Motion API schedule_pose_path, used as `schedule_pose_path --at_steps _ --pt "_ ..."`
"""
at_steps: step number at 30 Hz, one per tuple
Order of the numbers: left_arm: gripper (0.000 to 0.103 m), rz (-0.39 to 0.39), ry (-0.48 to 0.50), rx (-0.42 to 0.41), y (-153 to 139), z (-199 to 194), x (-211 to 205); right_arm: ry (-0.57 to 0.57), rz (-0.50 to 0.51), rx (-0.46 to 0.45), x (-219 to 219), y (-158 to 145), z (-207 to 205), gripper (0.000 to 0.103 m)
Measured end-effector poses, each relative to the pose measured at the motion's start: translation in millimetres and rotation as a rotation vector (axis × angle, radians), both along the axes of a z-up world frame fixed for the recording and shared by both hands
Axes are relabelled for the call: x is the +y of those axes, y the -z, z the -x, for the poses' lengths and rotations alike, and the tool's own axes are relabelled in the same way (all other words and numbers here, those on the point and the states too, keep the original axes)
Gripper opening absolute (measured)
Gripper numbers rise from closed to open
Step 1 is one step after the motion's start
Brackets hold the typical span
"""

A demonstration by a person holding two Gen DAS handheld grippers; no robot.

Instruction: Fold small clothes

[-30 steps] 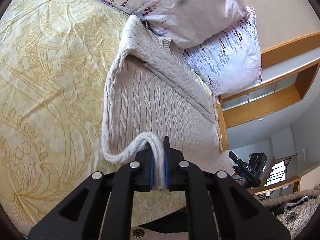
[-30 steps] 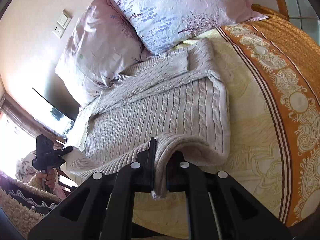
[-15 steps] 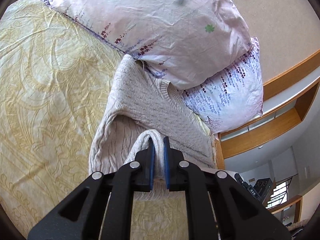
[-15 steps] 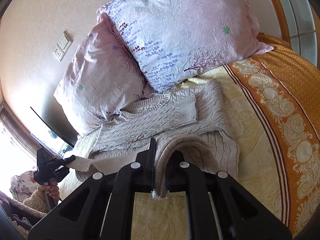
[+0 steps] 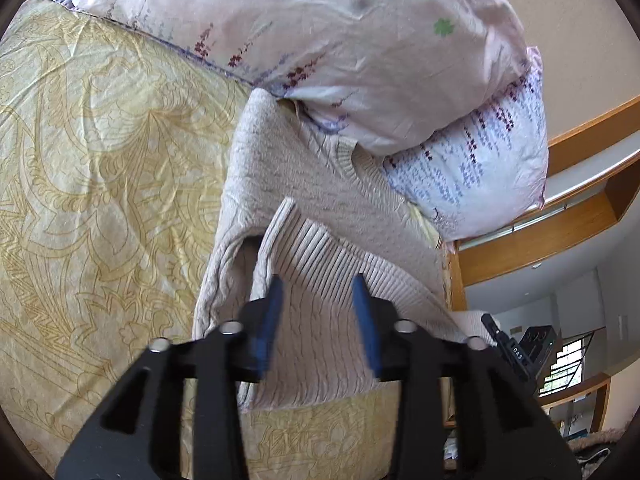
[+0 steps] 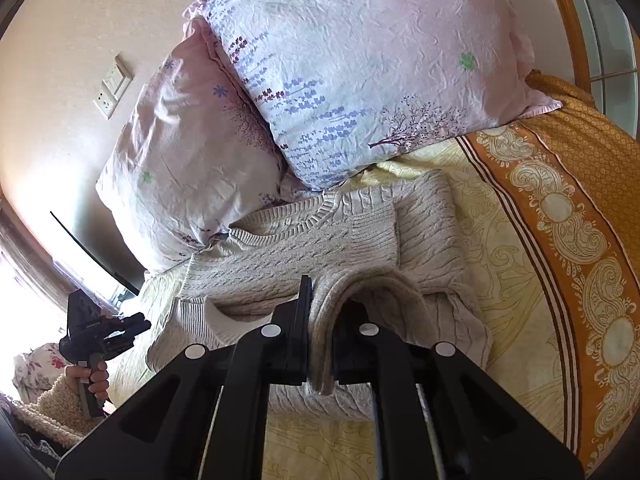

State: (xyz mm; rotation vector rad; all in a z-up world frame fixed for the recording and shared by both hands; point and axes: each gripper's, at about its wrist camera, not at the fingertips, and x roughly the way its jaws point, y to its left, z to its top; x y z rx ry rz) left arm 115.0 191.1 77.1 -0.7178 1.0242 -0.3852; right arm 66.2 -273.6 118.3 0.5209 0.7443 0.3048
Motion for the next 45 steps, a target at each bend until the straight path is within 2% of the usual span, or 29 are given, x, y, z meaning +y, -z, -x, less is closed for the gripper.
schedule_pose_path --at_steps 1,3,5,7,9,12,15,16,17,19,26,33,36,41,45 --pt "0.060 -0.016 0.008 0.020 1.6 -3.1 -2.4 -0.002 0.000 0.005 0.0 1.3 -0.4 0.008" --pt "0.058 -0.086 0.004 0.013 -1.0 -9.9 -5.8 -0.001 -0.005 0.012 -1.6 3.5 -1.2 0.008" --pt "0.044 -0.244 0.041 -0.040 -11.8 -18.3 -15.6 0.004 -0.016 0.020 -4.6 5.5 -2.2 0.008" --pt "0.041 -0.379 0.132 -0.070 -16.0 -28.3 -29.8 0.004 -0.025 0.027 -6.5 7.8 -3.8 0.008" --pt "0.039 -0.442 0.212 -0.068 -12.1 -38.8 -38.8 0.004 -0.029 0.032 -7.5 10.0 -5.0 0.008" --pt "0.039 -0.498 0.262 -0.044 -2.7 -53.8 -44.0 0.008 -0.038 0.035 -8.3 12.9 -6.2 0.008" --pt "0.039 -0.488 0.262 -0.029 4.4 -64.2 -41.0 0.012 -0.045 0.042 -9.0 15.9 -8.0 0.008" --pt "0.035 -0.482 0.266 -0.032 5.3 -65.9 -41.3 0.013 -0.047 0.046 -9.1 17.1 -8.8 0.008" --pt "0.023 -0.477 0.275 -0.033 6.3 -66.9 -42.4 0.015 -0.049 0.050 -9.5 18.3 -9.5 0.008" --pt "0.009 -0.458 0.289 -0.028 8.3 -68.4 -43.3 0.021 -0.052 0.060 -10.7 21.1 -11.1 0.008" --pt "0.006 -0.391 0.225 -0.097 -10.8 -58.8 -30.8 0.039 -0.059 0.033 -14.7 15.5 -15.8 0.008" --pt "0.006 -0.259 0.104 -0.243 -64.6 -54.5 -4.6 0.044 -0.064 -0.054 -19.0 -11.5 -31.4 0.008" --pt "0.006 -0.275 0.055 -0.287 -78.3 -59.3 0.3 0.059 -0.085 -0.066 -23.7 -14.0 -44.4 0.008" --pt "0.006 -0.272 -0.008 -0.262 -70.1 -78.8 5.7 0.073 -0.125 -0.057 -24.5 -8.9 -72.7 0.008" --pt "0.006 -0.279 -0.038 -0.224 -51.8 -96.0 4.7 0.088 -0.105 0.011 -18.7 12.4 -98.7 0.008"
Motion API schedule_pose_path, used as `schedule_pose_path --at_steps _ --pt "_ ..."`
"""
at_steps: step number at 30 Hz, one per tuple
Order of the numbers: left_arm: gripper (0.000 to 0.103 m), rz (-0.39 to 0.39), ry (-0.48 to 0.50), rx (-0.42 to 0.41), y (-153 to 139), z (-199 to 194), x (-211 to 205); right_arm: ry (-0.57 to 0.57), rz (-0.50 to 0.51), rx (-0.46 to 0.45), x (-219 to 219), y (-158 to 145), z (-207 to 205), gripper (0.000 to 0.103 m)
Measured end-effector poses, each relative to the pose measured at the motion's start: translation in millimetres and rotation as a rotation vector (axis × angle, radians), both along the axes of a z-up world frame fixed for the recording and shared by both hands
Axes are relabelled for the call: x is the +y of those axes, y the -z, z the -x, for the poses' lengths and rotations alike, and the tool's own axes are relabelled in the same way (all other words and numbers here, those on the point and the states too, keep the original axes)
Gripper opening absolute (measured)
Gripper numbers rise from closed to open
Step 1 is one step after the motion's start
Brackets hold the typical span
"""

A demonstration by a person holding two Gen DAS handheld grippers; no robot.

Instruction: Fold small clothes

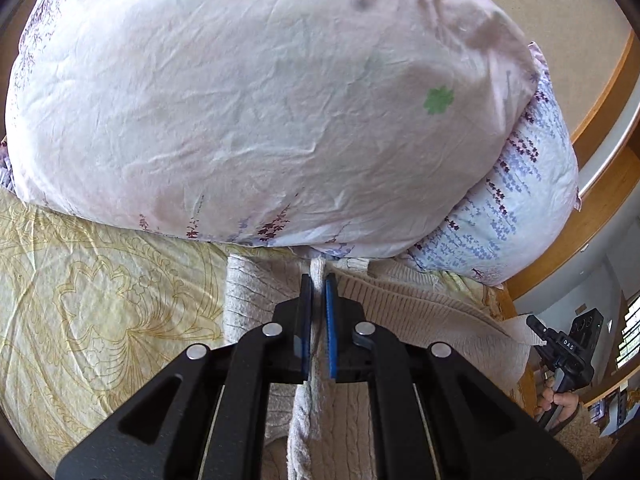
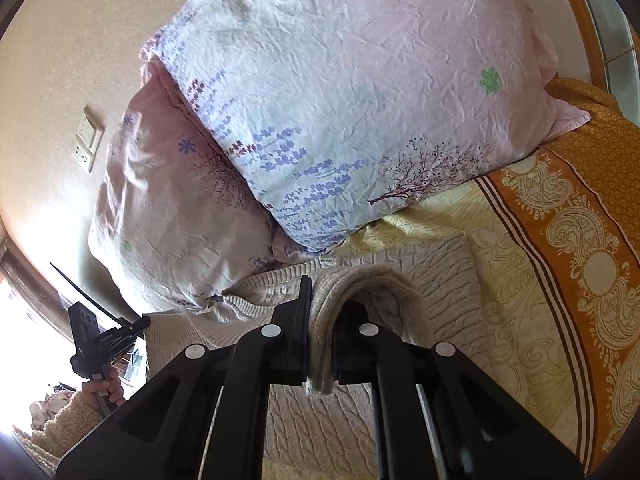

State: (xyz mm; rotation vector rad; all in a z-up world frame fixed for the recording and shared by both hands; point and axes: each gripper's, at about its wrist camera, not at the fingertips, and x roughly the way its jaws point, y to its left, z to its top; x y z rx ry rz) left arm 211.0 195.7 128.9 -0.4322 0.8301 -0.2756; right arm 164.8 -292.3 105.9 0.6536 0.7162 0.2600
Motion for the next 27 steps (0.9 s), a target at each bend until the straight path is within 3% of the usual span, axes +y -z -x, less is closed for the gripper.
schedule_pose_path --at_steps 5,7,11,14,16,27 --pt "0.006 -0.030 -0.025 0.078 29.1 -20.5 -4.0 0.078 -0.067 0.186 -9.0 46.2 -23.3 0.008" --pt "0.006 -0.015 -0.037 0.093 33.6 -25.0 -2.1 0.093 -0.104 0.178 -13.0 46.3 -24.8 0.008" --pt "0.006 -0.010 -0.038 0.037 23.3 -29.7 -2.4 0.099 -0.103 0.104 -14.7 30.8 -28.1 0.008" --pt "0.006 -0.043 -0.041 0.068 32.2 -39.7 -4.4 0.125 -0.096 0.184 -17.9 46.2 -40.8 0.008" --pt "0.006 -0.050 -0.046 0.106 42.8 -45.5 -6.5 0.149 -0.153 0.254 -22.2 64.5 -44.2 0.008" --pt "0.006 -0.030 -0.058 0.130 57.6 -57.7 -7.3 0.207 -0.351 0.311 -35.8 74.2 -48.1 0.011"
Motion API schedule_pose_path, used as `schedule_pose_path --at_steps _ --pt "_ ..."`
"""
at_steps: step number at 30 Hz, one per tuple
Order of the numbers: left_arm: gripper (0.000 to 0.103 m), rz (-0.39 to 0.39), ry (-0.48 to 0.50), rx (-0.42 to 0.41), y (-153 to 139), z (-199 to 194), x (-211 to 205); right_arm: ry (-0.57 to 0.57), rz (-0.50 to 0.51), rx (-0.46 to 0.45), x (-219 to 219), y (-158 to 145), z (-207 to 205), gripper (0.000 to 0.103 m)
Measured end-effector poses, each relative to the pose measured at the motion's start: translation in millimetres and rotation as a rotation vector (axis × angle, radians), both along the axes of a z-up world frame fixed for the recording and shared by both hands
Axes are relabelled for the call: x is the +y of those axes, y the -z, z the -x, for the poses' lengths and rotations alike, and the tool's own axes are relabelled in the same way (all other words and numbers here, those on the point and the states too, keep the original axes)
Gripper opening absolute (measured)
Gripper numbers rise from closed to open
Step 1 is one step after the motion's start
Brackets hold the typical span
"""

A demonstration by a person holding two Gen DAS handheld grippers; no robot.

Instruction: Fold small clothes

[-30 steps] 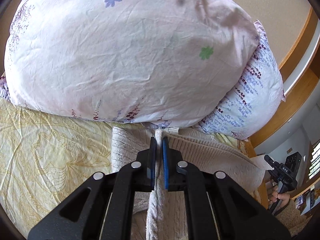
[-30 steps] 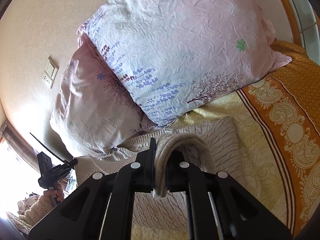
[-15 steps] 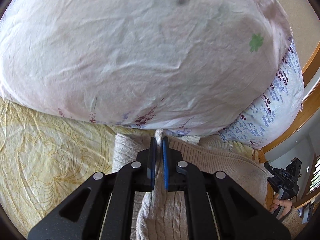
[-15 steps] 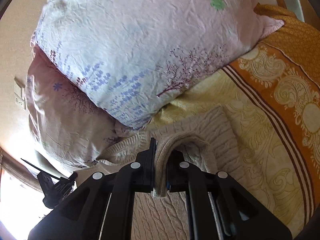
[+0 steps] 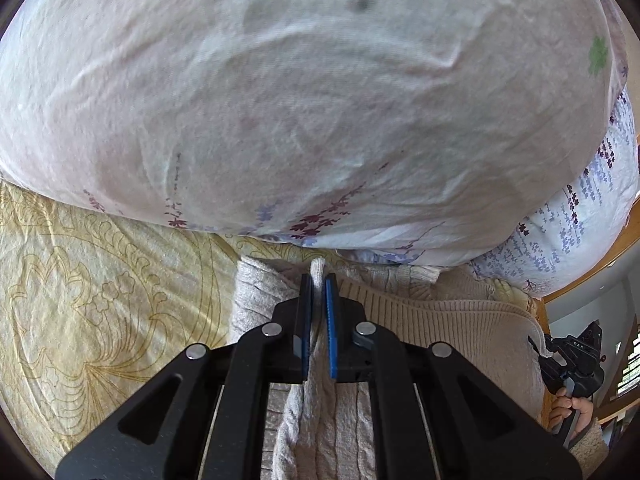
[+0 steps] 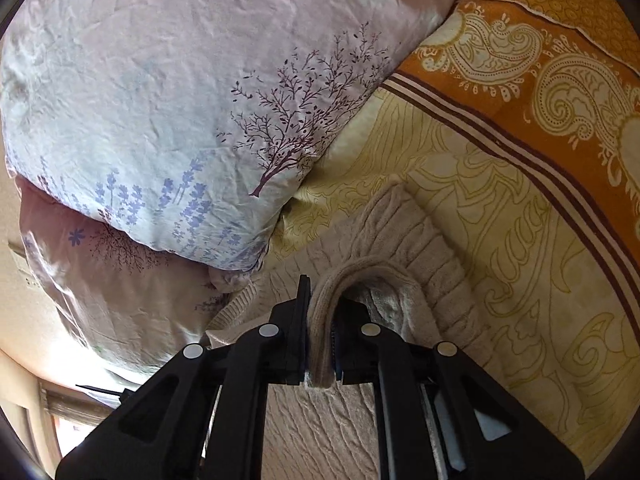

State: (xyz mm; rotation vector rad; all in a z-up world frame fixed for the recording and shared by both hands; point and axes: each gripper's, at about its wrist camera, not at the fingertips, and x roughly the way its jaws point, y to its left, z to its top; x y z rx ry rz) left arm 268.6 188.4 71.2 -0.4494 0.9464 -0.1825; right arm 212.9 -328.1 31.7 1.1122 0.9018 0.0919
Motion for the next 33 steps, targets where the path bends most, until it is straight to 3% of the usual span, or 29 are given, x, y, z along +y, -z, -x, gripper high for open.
schedule_pose_path --at_steps 2,4,6,8,10,12,16,20,23,24,26,27,28,33 --pt "0.006 -0.008 -0.001 -0.002 1.0 -0.1 0.5 0.012 -0.031 -0.006 -3.4 -0.5 0.0 0.015" --pt "0.007 0.001 -0.018 0.016 6.1 -2.3 2.7 0.036 -0.053 -0.024 -12.2 -5.6 3.2 0.032" --pt "0.007 0.028 -0.039 0.038 12.2 -4.2 5.1 0.080 -0.039 -0.059 -21.0 -16.9 8.2 0.067" --pt "0.009 0.040 -0.050 0.039 13.6 -3.4 5.4 0.110 0.046 -0.100 -28.9 -33.2 14.3 0.072" --pt "0.014 0.036 -0.036 0.036 12.6 -1.6 6.4 0.068 0.175 -0.117 -29.7 -47.8 12.8 0.070" --pt "0.020 0.026 -0.017 0.036 11.5 -1.7 4.4 -0.003 0.282 -0.117 -24.2 -56.3 6.0 0.058" --pt "0.030 -0.010 0.022 0.037 9.4 -4.1 -8.0 -0.173 0.509 -0.081 -1.1 -59.8 -17.7 0.055" --pt "0.036 -0.059 0.066 0.038 7.9 -8.9 -25.2 -0.310 0.654 -0.046 24.0 -52.4 -43.4 0.055" --pt "0.036 -0.094 0.089 0.044 9.2 -11.5 -34.3 -0.381 0.694 -0.001 34.0 -39.2 -59.8 0.052" --pt "0.036 -0.100 0.095 0.046 9.8 -12.1 -36.5 -0.395 0.684 0.011 34.9 -35.2 -62.9 0.034" --pt "0.031 -0.110 0.101 0.045 10.5 -14.6 -43.9 -0.403 0.676 0.003 36.9 -33.5 -62.2 0.009" --pt "0.023 -0.109 0.103 0.045 10.8 -15.1 -45.6 -0.397 0.672 -0.022 37.1 -36.7 -59.2 0.009" --pt "0.006 -0.105 0.107 0.050 11.1 -14.9 -41.3 -0.387 0.670 -0.041 36.6 -40.5 -55.6 0.009" --pt "0.006 -0.080 0.098 0.010 0.7 -11.0 -43.0 -0.259 0.649 -0.125 15.8 -74.1 -35.5 0.008"
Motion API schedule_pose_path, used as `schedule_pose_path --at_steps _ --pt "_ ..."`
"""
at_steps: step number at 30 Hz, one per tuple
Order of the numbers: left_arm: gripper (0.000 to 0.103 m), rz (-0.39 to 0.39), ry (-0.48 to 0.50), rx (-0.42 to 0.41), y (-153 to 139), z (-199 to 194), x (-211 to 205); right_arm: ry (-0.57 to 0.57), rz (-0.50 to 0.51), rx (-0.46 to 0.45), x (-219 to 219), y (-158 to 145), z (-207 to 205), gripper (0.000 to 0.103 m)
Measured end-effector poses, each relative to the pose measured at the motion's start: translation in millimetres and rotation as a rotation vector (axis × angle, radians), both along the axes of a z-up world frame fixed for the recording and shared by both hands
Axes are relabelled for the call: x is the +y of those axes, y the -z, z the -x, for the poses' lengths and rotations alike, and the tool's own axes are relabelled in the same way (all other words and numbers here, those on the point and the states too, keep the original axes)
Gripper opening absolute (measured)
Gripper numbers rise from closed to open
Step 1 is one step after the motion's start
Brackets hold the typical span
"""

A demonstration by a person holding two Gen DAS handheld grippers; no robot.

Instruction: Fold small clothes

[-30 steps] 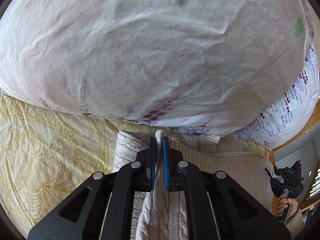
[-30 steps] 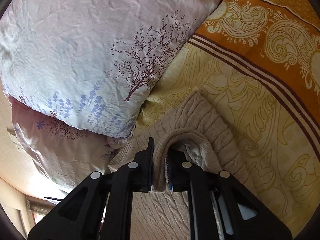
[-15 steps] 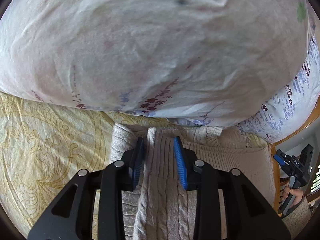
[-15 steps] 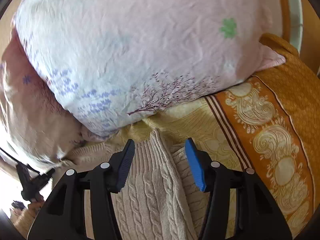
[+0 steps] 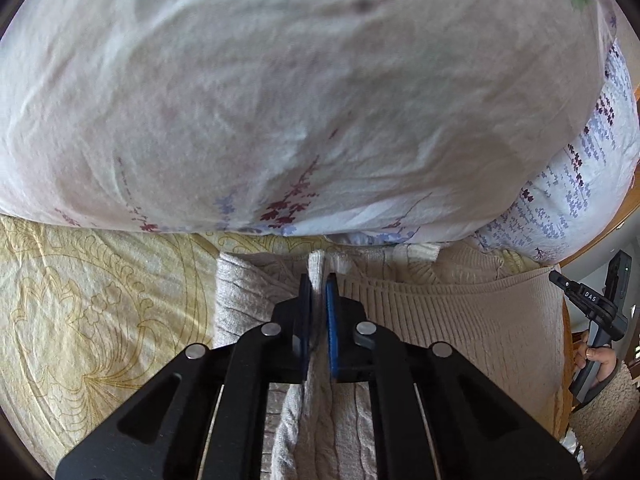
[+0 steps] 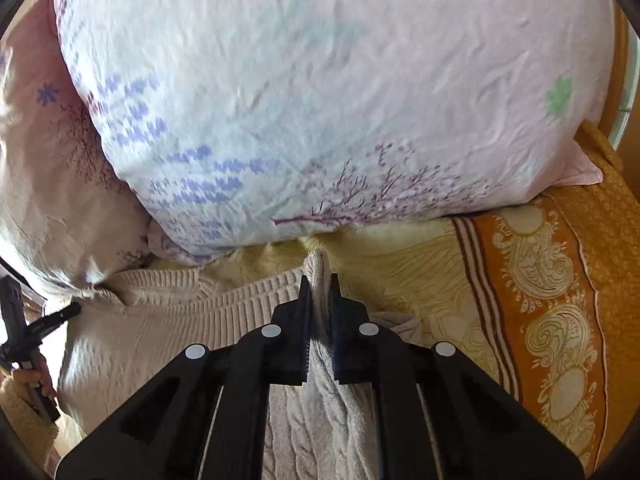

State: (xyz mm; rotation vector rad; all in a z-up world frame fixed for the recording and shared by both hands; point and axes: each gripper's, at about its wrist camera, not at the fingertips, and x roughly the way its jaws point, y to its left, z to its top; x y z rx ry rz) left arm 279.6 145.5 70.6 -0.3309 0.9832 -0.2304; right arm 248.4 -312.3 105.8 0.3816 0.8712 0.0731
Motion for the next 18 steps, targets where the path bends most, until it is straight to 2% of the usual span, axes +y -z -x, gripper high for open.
schedule_pose_path --at_steps 3,5,8,12,16,17,18 --pt "0.006 0.031 -0.026 -0.074 -16.8 2.4 2.9 0.038 -0.011 -0.062 -6.9 -17.1 8.4 0.008" --pt "0.006 -0.015 -0.037 -0.090 -17.9 -1.5 -1.4 0.060 0.019 -0.038 -10.3 -11.0 7.6 0.008" --pt "0.006 -0.084 -0.037 -0.056 -4.3 -9.5 -13.7 0.117 0.016 0.070 -19.3 21.0 -5.8 0.008" --pt "0.006 -0.148 -0.050 0.000 15.7 -16.6 -27.4 0.168 0.029 0.132 -20.7 39.9 -10.1 0.008" --pt "0.009 -0.158 -0.052 0.021 20.3 -24.1 -36.7 0.177 0.052 0.159 -18.3 42.7 -11.8 0.009" --pt "0.011 -0.153 -0.049 0.025 19.1 -25.1 -39.1 0.176 0.035 0.160 -16.5 42.3 -12.2 0.011" --pt "0.013 -0.137 -0.048 0.023 16.8 -23.4 -39.1 0.174 0.002 0.157 -9.8 40.7 -13.9 0.018"
